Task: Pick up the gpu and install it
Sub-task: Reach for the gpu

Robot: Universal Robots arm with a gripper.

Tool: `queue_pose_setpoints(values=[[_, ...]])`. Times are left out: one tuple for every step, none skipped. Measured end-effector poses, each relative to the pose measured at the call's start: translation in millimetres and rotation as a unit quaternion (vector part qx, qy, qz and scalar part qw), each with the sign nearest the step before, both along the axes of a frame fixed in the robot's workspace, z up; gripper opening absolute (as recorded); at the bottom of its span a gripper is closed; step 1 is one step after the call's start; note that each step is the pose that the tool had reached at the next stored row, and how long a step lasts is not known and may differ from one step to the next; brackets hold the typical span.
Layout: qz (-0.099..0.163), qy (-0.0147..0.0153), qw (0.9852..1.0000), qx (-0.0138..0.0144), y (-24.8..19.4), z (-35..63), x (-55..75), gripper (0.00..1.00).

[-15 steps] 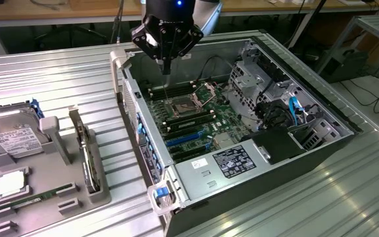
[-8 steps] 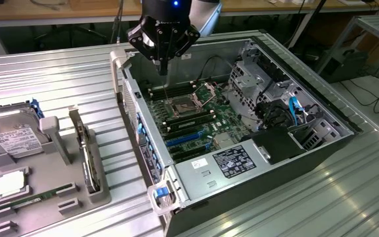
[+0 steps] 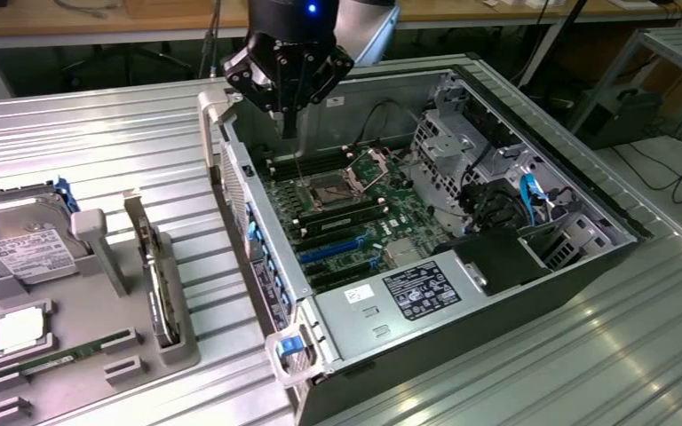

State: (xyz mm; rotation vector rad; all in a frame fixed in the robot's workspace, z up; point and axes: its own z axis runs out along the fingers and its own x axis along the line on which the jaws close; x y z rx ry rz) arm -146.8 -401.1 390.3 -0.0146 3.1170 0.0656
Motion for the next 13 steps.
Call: queue_pose_setpoints(values=[[0.001,0.0,1.0,0.0,-0.2,-0.1,-1.7,0.11],[0.001,0.0,1.0,0.0,-0.3,-0.2,-4.6,0.11],[0.001,0.0,1.0,0.0,-0.5,-0.2,-7.4,0.11],[0.002,0.0,1.0,0.0,-0.9,-0.3,-9.9,0.11],[0.002,0.0,1.0,0.0,-1.2,-0.3,-12.3,0.11],[0.003,0.0,1.0,0.0001,-1.5,-0.3,-15.3,0.11],[0.003,0.0,1.0,0.0,-1.6,-0.3,-18.1,0.11],[0.003,0.0,1.0,0.0,-1.8,-0.4,-22.3,0.11],[0.003,0.0,1.0,0.0,-2.0,-0.4,-24.9,0.11],[0.003,0.0,1.0,0.0,-2.0,-0.5,-27.2,0.11],[0.004,0.0,1.0,0.0,-2.0,-0.6,-29.4,0.11],[0.006,0.0,1.0,0.0,-2.0,-0.7,-31.6,0.11],[0.007,0.0001,1.0,0.0,-2.0,-0.8,-33.1,0.11]])
